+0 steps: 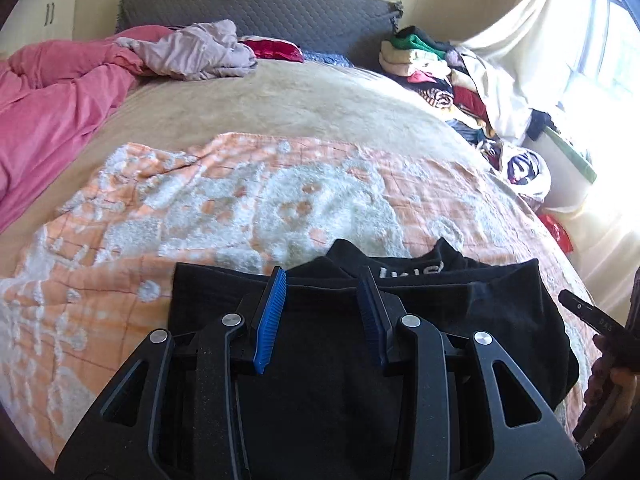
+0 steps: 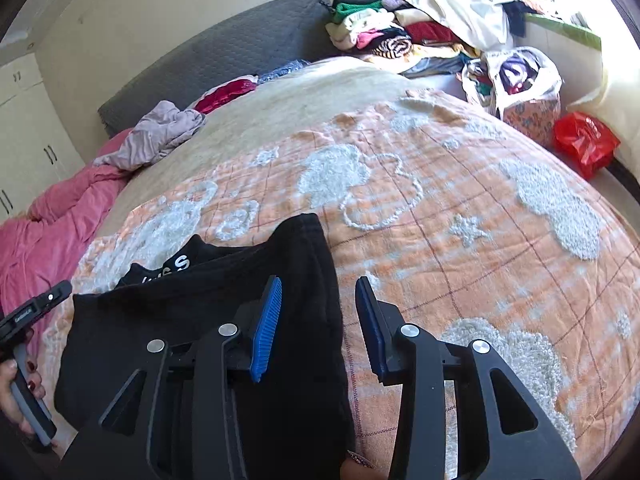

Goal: Fold small clothes

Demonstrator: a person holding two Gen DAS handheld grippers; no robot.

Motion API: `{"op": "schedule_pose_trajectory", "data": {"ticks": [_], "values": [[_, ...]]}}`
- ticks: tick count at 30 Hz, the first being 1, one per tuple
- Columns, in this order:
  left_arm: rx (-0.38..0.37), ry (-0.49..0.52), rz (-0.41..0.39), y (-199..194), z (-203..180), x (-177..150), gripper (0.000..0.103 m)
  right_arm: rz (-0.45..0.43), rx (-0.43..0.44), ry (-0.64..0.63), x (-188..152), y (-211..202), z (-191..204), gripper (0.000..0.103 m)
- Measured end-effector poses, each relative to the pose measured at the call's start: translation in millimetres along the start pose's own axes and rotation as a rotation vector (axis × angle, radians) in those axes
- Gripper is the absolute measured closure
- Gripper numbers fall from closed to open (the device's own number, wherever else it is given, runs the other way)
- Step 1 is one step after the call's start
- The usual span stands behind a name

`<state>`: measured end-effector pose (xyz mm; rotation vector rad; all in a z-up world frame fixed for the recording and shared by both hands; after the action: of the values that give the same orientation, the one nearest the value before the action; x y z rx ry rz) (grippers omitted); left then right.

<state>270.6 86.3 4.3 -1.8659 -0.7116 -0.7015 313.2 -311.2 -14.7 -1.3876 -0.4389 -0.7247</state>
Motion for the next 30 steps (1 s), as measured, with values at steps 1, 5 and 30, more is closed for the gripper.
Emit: {"op": "schedule_pose_trajectory", "data": {"ticks": [1, 5, 30], "values": [[0.011, -0.01, -0.004, -4, 8, 0, 0.073, 0.01, 0.0, 0.002, 0, 3, -1, 0.064], [0.036, -0.091, 0.037, -7, 47, -6, 0.07, 0.046, -0.001, -0.023, -3, 16, 6, 0.06], [0.041, -0.219, 0.0, -19, 100, -25, 0.102, 0.036, -0.065, -0.035, -8, 36, 16, 0.091]]}}
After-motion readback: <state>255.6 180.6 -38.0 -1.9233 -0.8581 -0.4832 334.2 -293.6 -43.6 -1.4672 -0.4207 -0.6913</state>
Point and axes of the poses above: each gripper's, at about its wrist camera, not at the fingertips, and y roughly the way its jaws point, z to its left, x to its top, the point moved 1 cm from there along y, roughly the way its jaws point, and after that the axes turned 14 degrees about -x, right-handed, at the moved point
